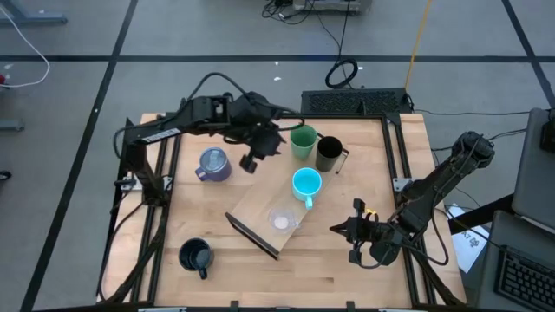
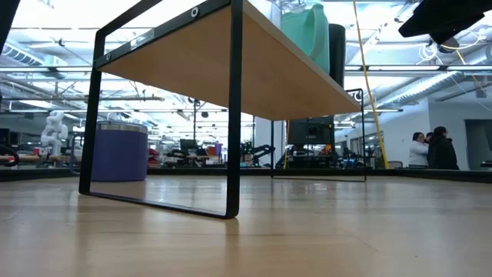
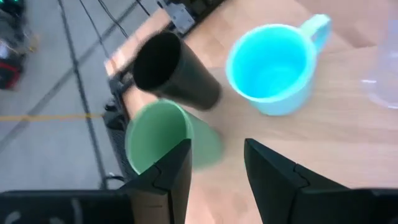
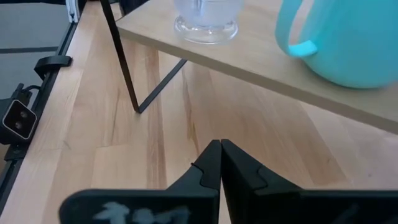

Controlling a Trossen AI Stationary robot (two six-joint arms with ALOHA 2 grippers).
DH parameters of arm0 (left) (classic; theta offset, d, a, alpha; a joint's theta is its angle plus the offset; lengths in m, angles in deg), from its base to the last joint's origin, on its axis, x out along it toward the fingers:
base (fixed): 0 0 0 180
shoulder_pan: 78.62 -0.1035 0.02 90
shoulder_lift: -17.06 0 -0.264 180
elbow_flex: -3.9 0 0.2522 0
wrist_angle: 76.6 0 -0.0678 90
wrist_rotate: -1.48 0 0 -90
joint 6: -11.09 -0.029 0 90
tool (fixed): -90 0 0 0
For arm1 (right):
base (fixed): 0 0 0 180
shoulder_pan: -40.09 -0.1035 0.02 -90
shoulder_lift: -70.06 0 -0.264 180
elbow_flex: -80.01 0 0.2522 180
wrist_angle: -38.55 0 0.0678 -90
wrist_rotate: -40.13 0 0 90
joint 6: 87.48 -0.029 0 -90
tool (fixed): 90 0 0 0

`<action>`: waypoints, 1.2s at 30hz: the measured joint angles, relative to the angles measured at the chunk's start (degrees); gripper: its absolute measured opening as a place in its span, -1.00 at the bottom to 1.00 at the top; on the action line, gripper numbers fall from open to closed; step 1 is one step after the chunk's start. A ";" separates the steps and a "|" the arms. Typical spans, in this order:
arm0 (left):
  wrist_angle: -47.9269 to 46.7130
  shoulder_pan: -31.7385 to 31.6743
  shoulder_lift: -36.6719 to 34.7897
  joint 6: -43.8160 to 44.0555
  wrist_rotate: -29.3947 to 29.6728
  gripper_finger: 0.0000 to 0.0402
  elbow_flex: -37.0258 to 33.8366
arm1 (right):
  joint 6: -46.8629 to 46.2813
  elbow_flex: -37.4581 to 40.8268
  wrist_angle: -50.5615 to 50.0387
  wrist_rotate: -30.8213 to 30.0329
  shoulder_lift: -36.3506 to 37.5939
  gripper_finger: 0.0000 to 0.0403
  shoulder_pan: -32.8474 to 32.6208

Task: Stack small to large cups/mugs on shelf
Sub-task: Put the violet mug on the shelf

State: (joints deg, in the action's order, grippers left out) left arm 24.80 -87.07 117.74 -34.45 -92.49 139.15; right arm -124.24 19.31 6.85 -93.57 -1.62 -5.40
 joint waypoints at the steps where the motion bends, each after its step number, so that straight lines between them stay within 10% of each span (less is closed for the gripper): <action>1: -1.12 0.23 -0.66 1.05 0.00 -0.26 0.00 | 0.01 0.00 0.13 -0.01 0.00 -1.00 0.00; 36: -21.71 17.46 -9.00 29.18 17.75 -0.26 0.00 | 2.47 0.00 0.10 -1.51 0.00 -1.00 0.00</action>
State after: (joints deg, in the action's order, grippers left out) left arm 3.10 -69.60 108.73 -5.27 -74.73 139.15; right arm -121.77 19.31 6.95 -95.08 -1.62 -5.40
